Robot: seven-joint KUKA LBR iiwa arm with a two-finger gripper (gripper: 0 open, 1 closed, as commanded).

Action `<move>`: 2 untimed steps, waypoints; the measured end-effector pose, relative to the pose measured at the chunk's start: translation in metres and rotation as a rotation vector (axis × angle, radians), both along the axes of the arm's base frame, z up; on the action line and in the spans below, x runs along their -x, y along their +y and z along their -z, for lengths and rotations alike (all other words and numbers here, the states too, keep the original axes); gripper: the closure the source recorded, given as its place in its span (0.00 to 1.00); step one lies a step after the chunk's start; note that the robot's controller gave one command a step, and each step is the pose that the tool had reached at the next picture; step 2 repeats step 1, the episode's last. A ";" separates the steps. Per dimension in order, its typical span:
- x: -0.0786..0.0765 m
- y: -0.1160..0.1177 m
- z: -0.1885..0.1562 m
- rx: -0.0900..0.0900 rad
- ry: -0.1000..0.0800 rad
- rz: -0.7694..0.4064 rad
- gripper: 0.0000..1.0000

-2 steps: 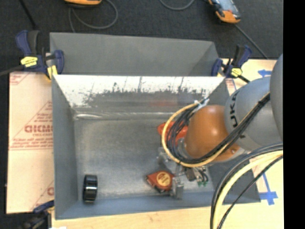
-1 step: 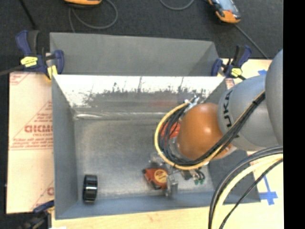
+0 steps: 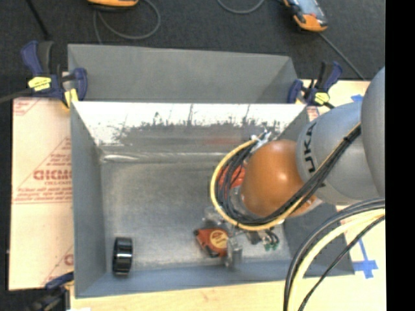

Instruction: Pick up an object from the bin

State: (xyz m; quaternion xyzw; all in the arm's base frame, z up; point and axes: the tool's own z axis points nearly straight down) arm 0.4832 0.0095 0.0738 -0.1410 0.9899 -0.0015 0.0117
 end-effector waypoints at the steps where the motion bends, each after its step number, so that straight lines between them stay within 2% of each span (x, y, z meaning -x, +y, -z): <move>1: -0.020 -0.015 -0.208 0.001 0.025 0.005 1.00; 2: -0.020 -0.015 -0.208 0.001 0.025 0.005 1.00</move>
Offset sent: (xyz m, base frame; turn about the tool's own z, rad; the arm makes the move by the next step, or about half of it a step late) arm 0.0000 0.0000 0.0000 0.0000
